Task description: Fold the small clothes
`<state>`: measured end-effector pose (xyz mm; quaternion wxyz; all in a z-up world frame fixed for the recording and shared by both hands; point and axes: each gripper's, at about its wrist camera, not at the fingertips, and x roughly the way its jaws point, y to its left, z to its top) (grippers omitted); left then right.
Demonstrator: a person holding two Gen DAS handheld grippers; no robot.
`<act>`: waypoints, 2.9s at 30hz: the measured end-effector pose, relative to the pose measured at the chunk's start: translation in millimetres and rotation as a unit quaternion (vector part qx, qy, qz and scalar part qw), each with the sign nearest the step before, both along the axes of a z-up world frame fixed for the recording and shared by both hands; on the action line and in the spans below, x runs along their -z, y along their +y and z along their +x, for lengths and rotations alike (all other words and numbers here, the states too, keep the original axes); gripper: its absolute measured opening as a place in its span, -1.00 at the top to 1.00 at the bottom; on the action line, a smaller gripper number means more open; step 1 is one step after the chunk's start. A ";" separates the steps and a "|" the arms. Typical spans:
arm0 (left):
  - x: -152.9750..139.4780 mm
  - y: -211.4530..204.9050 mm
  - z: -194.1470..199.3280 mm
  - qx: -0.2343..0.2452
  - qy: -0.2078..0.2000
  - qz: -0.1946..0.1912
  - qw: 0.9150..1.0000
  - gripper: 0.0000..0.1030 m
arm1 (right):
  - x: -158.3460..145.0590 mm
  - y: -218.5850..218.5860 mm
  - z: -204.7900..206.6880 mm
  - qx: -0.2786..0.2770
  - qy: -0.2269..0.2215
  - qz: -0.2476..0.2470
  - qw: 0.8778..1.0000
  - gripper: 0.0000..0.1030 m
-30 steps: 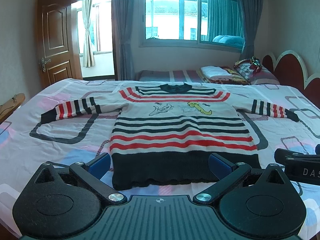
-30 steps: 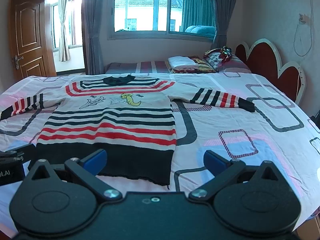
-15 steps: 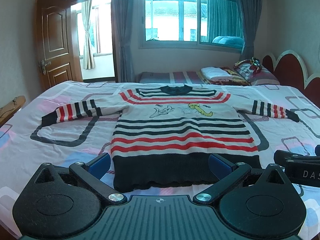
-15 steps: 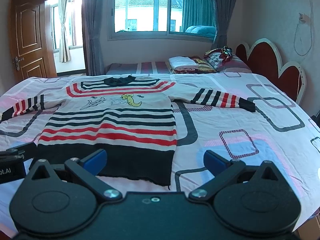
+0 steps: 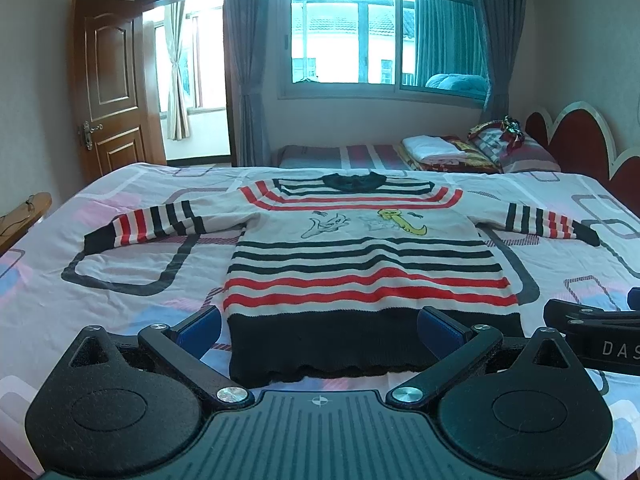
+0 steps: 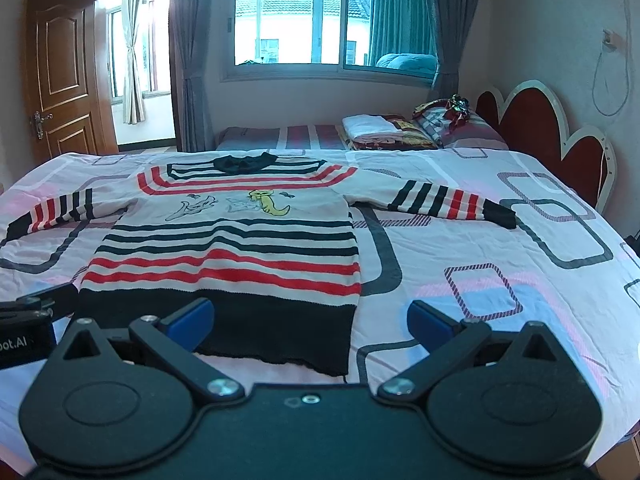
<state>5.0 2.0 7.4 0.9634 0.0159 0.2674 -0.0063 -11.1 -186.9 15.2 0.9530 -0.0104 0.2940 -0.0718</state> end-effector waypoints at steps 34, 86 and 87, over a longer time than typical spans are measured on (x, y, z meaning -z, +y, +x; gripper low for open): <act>-1.8 0.2 6.8 0.008 0.006 0.002 1.000 -1.00 | -1.1 3.4 4.4 -0.007 0.000 -0.008 1.000 -0.99; 91.1 11.8 353.4 -0.070 0.092 -0.081 0.990 -1.00 | 136.8 -400.0 270.6 0.296 -0.093 0.354 0.882 0.86; 89.2 16.2 352.6 -0.069 0.089 -0.077 0.991 -1.00 | 134.8 -398.7 272.2 0.297 -0.095 0.346 0.885 0.85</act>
